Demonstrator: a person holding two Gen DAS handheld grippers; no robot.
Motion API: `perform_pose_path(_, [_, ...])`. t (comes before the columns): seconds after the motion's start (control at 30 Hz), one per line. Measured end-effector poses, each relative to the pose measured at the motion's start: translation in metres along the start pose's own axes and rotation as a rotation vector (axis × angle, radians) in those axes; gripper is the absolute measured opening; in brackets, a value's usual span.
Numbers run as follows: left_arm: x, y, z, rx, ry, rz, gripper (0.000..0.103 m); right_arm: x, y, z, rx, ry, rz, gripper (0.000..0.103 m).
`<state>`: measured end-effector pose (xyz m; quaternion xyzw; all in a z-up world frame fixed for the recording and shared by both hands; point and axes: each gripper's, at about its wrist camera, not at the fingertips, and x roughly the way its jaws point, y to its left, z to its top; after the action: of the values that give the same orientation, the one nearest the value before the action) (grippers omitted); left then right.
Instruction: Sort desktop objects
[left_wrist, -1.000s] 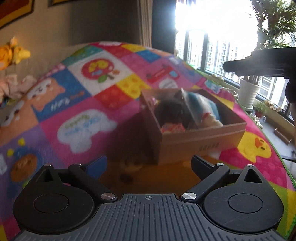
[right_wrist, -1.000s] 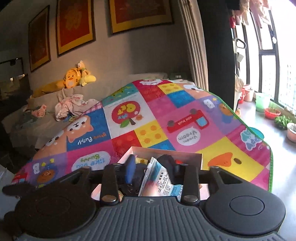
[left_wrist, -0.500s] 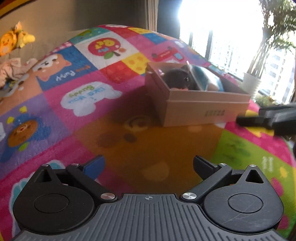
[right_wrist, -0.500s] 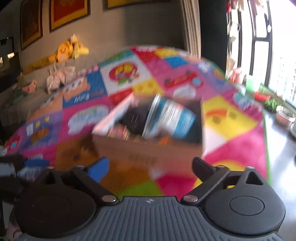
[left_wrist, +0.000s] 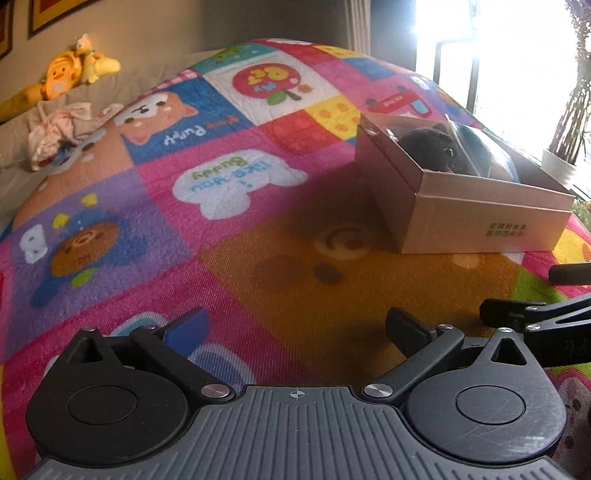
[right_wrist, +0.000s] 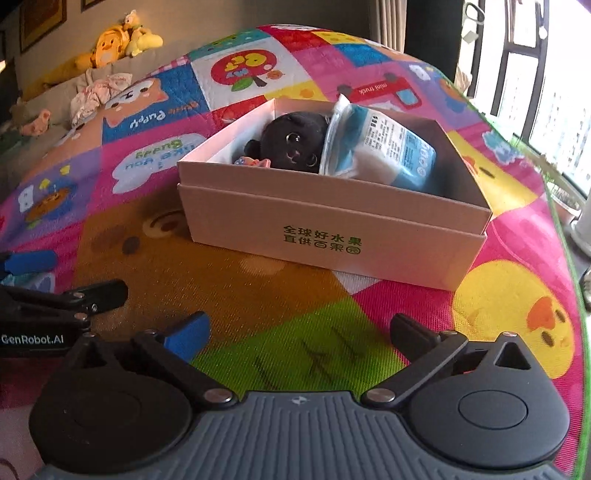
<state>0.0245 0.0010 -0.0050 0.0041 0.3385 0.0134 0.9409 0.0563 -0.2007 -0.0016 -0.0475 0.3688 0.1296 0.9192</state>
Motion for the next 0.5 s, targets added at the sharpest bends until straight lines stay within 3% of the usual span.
perform_pose_path(0.2, [0.000,-0.001,0.000,0.001,0.001,0.001,0.103,-0.002,0.003,-0.013,-0.001,-0.073,-0.015,0.103])
perform_pose_path(0.5, [0.001,0.000,0.001,-0.002,0.002,-0.002,0.103,-0.002,0.004,-0.012,0.004,-0.072,-0.013,0.103])
